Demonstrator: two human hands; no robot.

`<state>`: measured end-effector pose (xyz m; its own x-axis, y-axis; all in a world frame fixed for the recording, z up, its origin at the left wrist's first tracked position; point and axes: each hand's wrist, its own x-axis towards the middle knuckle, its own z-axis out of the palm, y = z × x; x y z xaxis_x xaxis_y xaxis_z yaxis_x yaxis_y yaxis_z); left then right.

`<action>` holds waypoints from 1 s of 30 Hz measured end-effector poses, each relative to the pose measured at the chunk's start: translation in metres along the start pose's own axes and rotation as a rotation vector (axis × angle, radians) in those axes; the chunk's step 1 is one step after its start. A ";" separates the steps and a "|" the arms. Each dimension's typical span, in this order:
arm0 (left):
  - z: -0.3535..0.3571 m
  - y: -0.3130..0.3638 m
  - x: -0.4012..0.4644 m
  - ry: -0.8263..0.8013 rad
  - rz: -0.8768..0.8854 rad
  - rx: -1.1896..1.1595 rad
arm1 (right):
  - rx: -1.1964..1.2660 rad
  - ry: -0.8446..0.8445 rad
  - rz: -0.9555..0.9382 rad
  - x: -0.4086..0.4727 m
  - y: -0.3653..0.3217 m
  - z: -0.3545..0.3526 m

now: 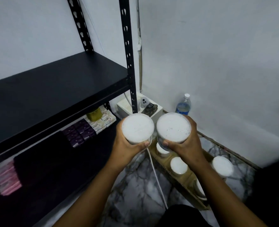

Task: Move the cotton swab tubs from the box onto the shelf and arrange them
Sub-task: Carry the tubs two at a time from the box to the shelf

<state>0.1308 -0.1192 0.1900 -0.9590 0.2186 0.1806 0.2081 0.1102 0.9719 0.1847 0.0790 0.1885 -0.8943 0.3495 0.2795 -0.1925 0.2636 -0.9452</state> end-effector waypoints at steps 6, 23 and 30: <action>-0.033 0.032 -0.021 0.058 0.031 -0.007 | 0.011 -0.050 -0.012 -0.011 -0.039 0.013; -0.157 0.104 -0.096 0.333 0.116 0.142 | 0.088 -0.288 -0.130 -0.046 -0.143 0.101; -0.204 0.127 -0.134 0.474 0.117 0.192 | 0.138 -0.396 -0.159 -0.061 -0.177 0.146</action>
<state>0.2462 -0.3325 0.3204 -0.8996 -0.2180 0.3785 0.3083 0.2969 0.9038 0.2141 -0.1204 0.3142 -0.9297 -0.0643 0.3627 -0.3683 0.1545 -0.9168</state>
